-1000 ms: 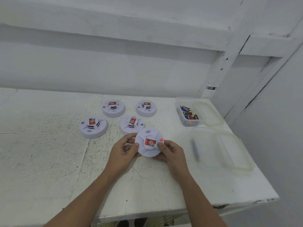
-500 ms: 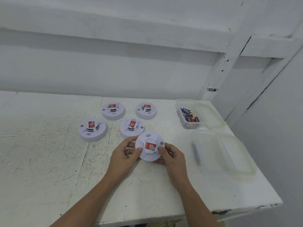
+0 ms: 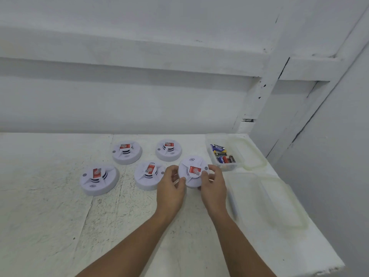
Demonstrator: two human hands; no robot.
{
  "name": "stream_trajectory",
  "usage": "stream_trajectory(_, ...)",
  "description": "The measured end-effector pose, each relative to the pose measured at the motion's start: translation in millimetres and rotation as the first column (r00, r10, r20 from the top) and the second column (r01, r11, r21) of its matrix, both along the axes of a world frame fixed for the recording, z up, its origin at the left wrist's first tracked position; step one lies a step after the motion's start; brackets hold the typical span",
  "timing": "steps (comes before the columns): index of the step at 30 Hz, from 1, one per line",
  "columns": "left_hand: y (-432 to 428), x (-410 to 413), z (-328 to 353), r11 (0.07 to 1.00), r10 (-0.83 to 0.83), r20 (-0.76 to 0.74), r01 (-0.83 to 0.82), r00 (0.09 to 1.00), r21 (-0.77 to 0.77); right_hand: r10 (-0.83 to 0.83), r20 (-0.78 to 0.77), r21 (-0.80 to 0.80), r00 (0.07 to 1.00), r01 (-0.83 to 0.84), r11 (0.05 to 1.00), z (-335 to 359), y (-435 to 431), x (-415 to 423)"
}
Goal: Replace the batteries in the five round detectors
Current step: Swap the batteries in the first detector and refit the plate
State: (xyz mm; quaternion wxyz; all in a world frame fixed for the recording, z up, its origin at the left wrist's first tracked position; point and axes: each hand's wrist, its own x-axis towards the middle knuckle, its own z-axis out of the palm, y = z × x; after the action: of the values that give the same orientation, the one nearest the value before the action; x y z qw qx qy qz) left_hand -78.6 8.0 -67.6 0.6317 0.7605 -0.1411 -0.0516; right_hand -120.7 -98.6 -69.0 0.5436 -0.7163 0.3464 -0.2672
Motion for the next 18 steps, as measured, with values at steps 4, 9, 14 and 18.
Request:
stream_trajectory(4,-16.7,8.7,-3.6,0.996,0.039,0.040,-0.042,0.998,0.077,0.008,-0.088,-0.144,0.996,-0.020,0.989,-3.1,-9.0,10.3)
stream_trajectory(9,-26.7,18.6,-7.6,0.988,0.057,0.049,-0.064,0.997,0.141,0.012,-0.137,-0.183,0.990,-0.037,0.982,-2.3,-13.5,17.9)
stream_trajectory(14,-30.3,22.3,-13.1,0.974,0.061,0.106,-0.083,0.992,0.211,0.044,-0.257,-0.211,0.965,-0.101,0.972,-1.3,-15.6,22.0)
stream_trajectory(18,-29.2,24.3,-13.8,0.965,0.012,0.170,-0.056,0.985,0.258,0.048,-0.335,-0.236,0.941,-0.133,0.963,-1.8,-16.8,22.3)
